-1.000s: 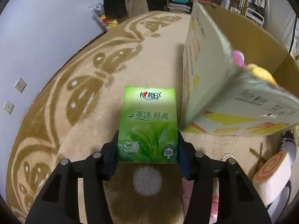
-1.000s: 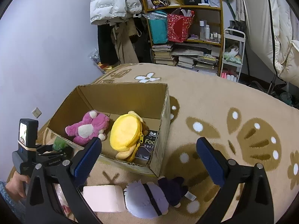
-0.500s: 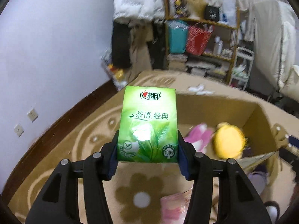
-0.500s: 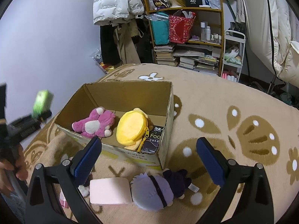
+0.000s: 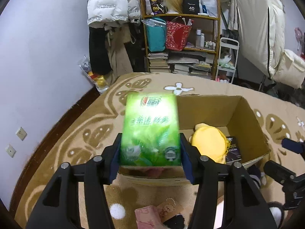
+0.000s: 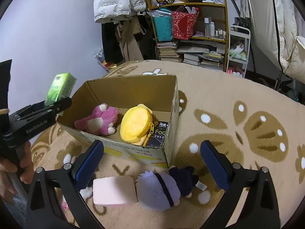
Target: Organize soft objects
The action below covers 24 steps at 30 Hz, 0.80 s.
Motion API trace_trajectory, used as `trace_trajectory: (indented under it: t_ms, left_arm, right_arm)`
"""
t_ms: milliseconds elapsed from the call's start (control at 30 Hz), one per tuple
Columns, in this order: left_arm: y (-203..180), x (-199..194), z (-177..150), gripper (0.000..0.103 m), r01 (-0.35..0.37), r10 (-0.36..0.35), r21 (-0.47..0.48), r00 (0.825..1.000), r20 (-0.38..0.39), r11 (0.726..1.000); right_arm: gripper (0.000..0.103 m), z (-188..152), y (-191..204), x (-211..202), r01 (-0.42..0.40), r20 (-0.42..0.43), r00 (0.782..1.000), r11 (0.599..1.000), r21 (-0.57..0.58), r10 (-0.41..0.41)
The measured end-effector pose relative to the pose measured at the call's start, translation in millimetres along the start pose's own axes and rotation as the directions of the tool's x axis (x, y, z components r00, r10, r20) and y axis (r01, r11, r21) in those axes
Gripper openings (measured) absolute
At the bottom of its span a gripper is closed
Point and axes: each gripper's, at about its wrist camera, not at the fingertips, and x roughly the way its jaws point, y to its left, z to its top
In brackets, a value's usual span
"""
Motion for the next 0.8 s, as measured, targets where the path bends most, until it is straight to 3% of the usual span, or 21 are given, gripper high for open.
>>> trace_trajectory:
  t_ms: [100, 300, 433, 800]
  left_arm:
    - [1, -2, -3, 0.078, -0.031, 0.032, -0.013, 0.999, 0.008, 0.999]
    - [7, -14, -8, 0.093, -0.043, 0.043, -0.049, 0.999, -0.006, 0.998]
    - [12, -28, -13, 0.099, -0.072, 0.071, -0.05, 0.997, -0.021, 0.996]
    - [27, -55, -29, 0.099, -0.093, 0.085, -0.07, 0.991, -0.105, 0.993]
  right_arm:
    - [0.103, -1, -3, -1, 0.003, 0.002, 1.0, 1.0, 0.009, -0.003]
    - [0.103, -3, -9, -7, 0.001, 0.009, 1.0, 0.999, 0.042, -0.001]
    - [0.103, -7, -8, -13, -0.004, 0.014, 1.0, 0.999, 0.051, 0.003]
    - [0.103, -23, -3, -28, -0.009, 0.014, 1.0, 0.998, 0.067, 0.008]
